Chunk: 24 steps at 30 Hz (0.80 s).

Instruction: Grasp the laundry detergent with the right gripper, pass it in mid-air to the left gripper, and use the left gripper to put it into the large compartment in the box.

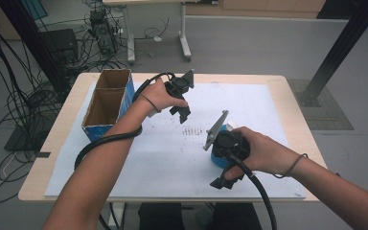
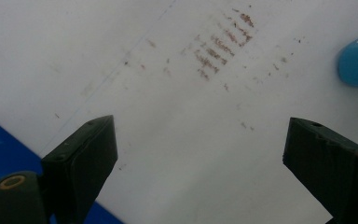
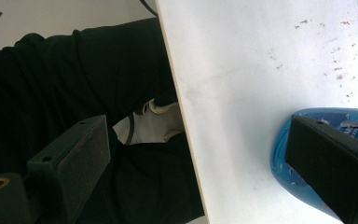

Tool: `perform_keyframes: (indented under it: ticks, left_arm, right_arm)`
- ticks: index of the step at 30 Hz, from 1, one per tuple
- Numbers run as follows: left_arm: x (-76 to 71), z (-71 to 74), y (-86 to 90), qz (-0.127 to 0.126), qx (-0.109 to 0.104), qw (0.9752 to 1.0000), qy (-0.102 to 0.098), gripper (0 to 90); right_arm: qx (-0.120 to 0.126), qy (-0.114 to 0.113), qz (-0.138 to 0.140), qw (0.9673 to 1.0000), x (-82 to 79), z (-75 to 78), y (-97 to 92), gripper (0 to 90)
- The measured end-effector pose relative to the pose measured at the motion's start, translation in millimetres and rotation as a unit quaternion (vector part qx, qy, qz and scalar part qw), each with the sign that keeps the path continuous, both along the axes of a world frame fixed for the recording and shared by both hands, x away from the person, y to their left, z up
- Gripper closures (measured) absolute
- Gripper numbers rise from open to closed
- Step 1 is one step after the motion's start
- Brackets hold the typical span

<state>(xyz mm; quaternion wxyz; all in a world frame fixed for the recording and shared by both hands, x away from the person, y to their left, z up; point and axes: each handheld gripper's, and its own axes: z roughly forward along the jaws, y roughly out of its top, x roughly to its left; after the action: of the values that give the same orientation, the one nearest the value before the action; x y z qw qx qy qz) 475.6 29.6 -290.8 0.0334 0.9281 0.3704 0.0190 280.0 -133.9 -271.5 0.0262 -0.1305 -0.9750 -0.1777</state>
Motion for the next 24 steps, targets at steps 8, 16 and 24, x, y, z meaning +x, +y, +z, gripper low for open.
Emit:
perform_keyframes:
  ticks: [8, 16, 24]
  left_arm:
    - [-0.8, 0.7, 0.7, 0.001, -0.002, 1.0, 0.0, 10.3]
    - [0.1, 1.9, -0.1, 0.0, -0.006, 1.0, 0.001, 10.2]
    - [-2.4, -1.1, -0.3, -0.002, -0.003, 1.0, 0.003, 10.3]
  right_arm:
    - [0.006, -0.002, 0.005, 1.0, 0.3, -0.2, 1.7, 6.3]
    - [0.009, -0.006, 0.0, 0.9999, 2.1, 0.3, 1.7, 6.3]
    - [0.009, -0.006, -0.006, 0.9999, -1.1, -4.9, -4.8, 6.5]
